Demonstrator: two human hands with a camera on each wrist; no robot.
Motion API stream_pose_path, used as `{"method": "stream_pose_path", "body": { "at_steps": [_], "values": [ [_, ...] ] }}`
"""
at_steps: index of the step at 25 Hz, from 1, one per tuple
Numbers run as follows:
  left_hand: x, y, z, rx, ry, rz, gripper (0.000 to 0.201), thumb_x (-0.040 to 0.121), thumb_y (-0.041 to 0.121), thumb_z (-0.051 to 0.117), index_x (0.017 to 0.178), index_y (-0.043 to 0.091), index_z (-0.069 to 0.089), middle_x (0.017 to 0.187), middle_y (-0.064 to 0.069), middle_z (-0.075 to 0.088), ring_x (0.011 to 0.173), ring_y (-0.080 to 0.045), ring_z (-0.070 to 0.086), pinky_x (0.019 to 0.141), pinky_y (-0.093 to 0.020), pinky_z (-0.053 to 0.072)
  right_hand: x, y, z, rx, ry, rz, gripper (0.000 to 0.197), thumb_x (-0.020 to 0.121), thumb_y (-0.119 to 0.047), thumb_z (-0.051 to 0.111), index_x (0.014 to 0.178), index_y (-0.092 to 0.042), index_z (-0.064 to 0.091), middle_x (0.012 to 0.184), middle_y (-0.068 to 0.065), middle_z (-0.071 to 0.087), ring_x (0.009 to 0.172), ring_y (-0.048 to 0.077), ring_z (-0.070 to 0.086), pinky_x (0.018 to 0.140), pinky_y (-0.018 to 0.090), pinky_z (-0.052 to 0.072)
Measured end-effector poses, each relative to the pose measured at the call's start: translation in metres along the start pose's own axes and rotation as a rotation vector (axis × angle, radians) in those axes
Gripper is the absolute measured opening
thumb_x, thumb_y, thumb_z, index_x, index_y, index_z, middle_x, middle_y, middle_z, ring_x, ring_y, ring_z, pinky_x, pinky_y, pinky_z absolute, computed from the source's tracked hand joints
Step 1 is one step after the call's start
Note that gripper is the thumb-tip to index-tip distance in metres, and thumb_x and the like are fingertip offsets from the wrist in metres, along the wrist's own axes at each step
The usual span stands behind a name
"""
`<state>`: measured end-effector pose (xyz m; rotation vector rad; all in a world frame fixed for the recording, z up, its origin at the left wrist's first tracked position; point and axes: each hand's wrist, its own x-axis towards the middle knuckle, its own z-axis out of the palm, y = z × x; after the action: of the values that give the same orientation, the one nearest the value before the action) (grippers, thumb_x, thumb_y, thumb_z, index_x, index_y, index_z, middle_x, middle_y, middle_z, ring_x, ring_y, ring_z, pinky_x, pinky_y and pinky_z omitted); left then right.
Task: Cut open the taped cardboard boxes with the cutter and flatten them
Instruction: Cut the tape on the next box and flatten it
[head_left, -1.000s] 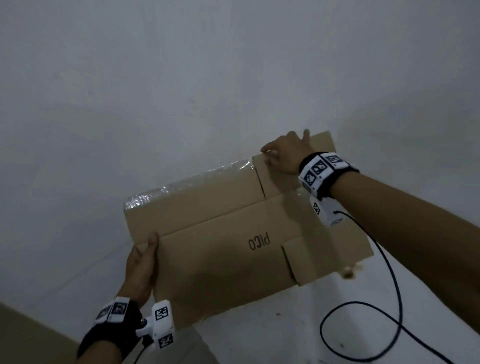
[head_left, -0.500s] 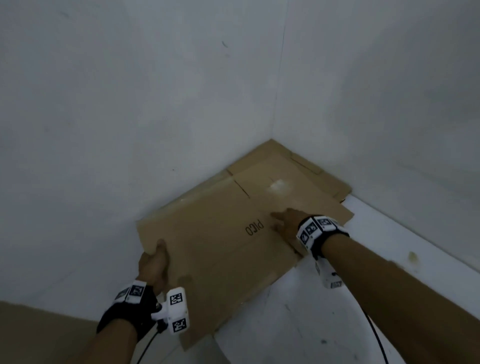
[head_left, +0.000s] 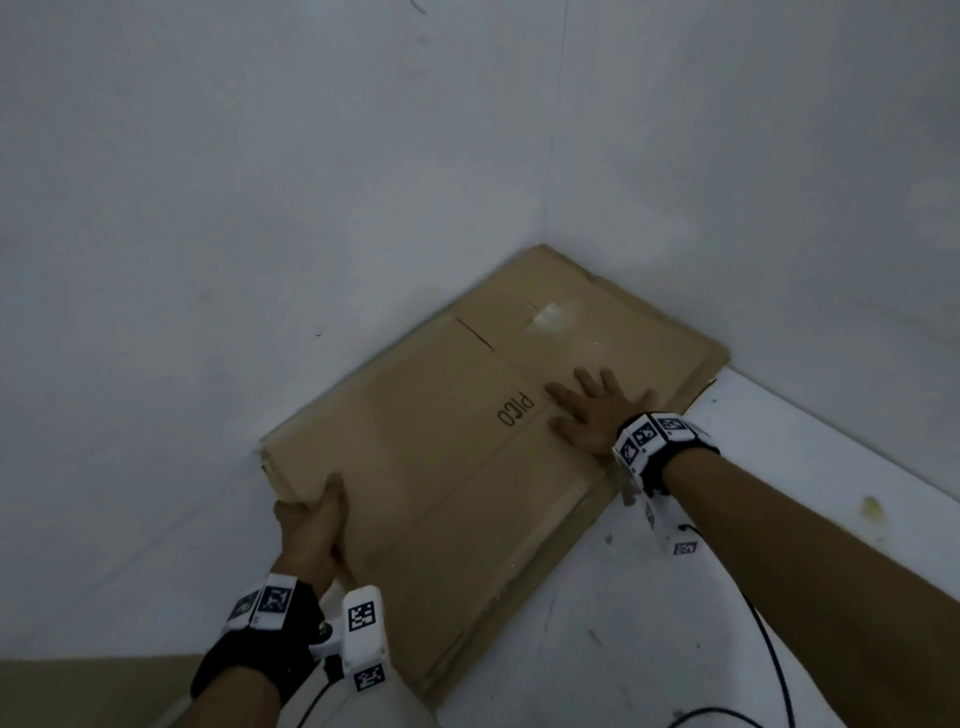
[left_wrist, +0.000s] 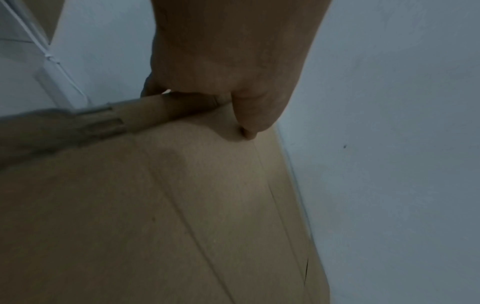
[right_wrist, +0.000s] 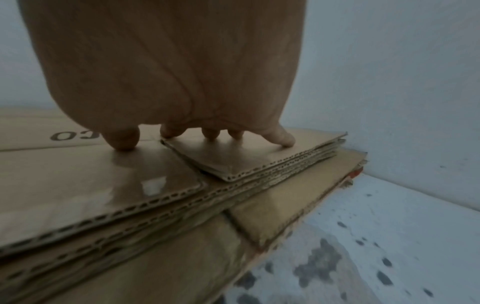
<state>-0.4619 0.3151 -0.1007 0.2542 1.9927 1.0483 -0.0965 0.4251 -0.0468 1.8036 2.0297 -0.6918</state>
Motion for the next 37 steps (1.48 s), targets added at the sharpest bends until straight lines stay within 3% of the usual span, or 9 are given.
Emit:
{"method": "stream_pose_path", "body": {
  "at_steps": [10, 16, 19, 21, 24, 27, 30, 33, 37],
  "values": [
    [0.003, 0.003, 0.011, 0.121, 0.048, -0.035, 0.104, 0.089, 0.061, 0.060, 0.158, 0.019, -0.005, 0.163, -0.017, 0.016, 0.145, -0.040, 0.027, 0.114, -0.056, 0.033, 0.011, -0.005, 0.002, 0.054, 0.025, 0.056, 0.063, 0.095, -0.074, 0.023, 0.151, -0.057, 0.001, 0.166, -0.010, -0.015, 0.151, 0.032, -0.018, 0.108, 0.077, -0.002],
    [-0.038, 0.016, 0.011, 0.371, 0.100, 0.174, 0.098, 0.094, 0.050, 0.058, 0.159, 0.021, -0.009, 0.164, -0.010, -0.021, 0.152, -0.033, -0.010, 0.121, -0.055, 0.001, -0.038, -0.013, 0.020, 0.278, 0.226, 0.003, 0.056, 0.104, -0.053, 0.027, 0.157, -0.040, 0.014, 0.167, 0.007, 0.008, 0.153, 0.031, 0.000, 0.119, 0.060, 0.009],
    [-0.066, 0.024, 0.024, 0.531, 0.040, 0.363, 0.091, 0.094, 0.042, 0.061, 0.159, 0.027, -0.001, 0.165, -0.011, -0.016, 0.153, -0.032, -0.007, 0.121, -0.055, 0.001, -0.079, 0.009, 0.034, 0.388, 0.339, 0.000, 0.053, 0.103, -0.052, 0.031, 0.151, -0.030, 0.038, 0.155, 0.013, 0.037, 0.147, 0.032, 0.025, 0.116, 0.054, 0.025],
    [-0.089, 0.026, 0.037, 0.612, -0.063, 0.445, 0.081, 0.095, 0.042, 0.059, 0.158, 0.029, 0.010, 0.166, -0.011, -0.004, 0.153, -0.030, 0.002, 0.121, -0.055, 0.004, -0.108, 0.031, 0.041, 0.503, 0.418, -0.004, 0.042, 0.102, -0.043, 0.039, 0.125, -0.019, 0.064, 0.122, 0.014, 0.065, 0.122, 0.033, 0.055, 0.099, 0.049, 0.046],
    [-0.134, 0.023, 0.058, 0.602, -0.288, 0.550, 0.061, 0.094, 0.035, 0.061, 0.149, 0.028, 0.037, 0.157, -0.011, 0.032, 0.141, -0.031, 0.035, 0.118, -0.051, 0.025, -0.156, 0.070, 0.049, 0.541, 0.442, 0.099, 0.037, 0.103, -0.042, 0.041, 0.090, -0.020, 0.067, 0.087, 0.004, 0.064, 0.095, 0.031, 0.064, 0.083, 0.042, 0.053],
    [-0.194, 0.011, 0.080, 0.699, -0.510, 0.663, 0.040, 0.095, 0.033, 0.060, 0.133, 0.021, 0.056, 0.140, -0.006, 0.052, 0.127, -0.027, 0.050, 0.106, -0.034, 0.040, -0.216, 0.111, 0.057, 0.543, 0.434, 0.173, 0.045, 0.104, -0.046, 0.037, 0.084, -0.017, 0.064, 0.087, -0.003, 0.059, 0.095, 0.026, 0.061, 0.080, 0.032, 0.046],
    [-0.259, -0.009, 0.108, 0.853, -0.696, 0.734, 0.040, 0.092, 0.047, 0.056, 0.123, 0.022, 0.063, 0.129, -0.003, 0.059, 0.118, -0.025, 0.055, 0.101, -0.034, 0.044, -0.281, 0.157, 0.076, 0.551, 0.428, 0.269, 0.040, 0.104, -0.045, 0.041, 0.077, -0.022, 0.060, 0.086, 0.001, 0.062, 0.093, 0.028, 0.062, 0.074, 0.030, 0.043],
    [-0.329, -0.040, 0.135, 0.931, -0.840, 0.771, 0.023, 0.096, 0.037, 0.060, 0.117, 0.029, 0.063, 0.135, -0.003, 0.056, 0.121, -0.019, 0.053, 0.101, -0.031, 0.043, -0.360, 0.206, 0.105, 0.566, 0.418, 0.395, 0.038, 0.102, -0.048, 0.041, 0.098, -0.021, 0.067, 0.108, 0.007, 0.067, 0.107, 0.029, 0.062, 0.085, 0.032, 0.046],
    [-0.429, -0.095, 0.174, 0.983, -0.980, 0.899, 0.029, 0.095, 0.034, 0.063, 0.123, 0.026, 0.063, 0.137, -0.005, 0.054, 0.127, -0.020, 0.052, 0.096, -0.025, 0.039, -0.467, 0.265, 0.159, 0.567, 0.440, 0.553, 0.040, 0.101, -0.050, 0.042, 0.109, -0.020, 0.068, 0.118, 0.004, 0.067, 0.114, 0.027, 0.059, 0.093, 0.035, 0.048]
  ]
}}
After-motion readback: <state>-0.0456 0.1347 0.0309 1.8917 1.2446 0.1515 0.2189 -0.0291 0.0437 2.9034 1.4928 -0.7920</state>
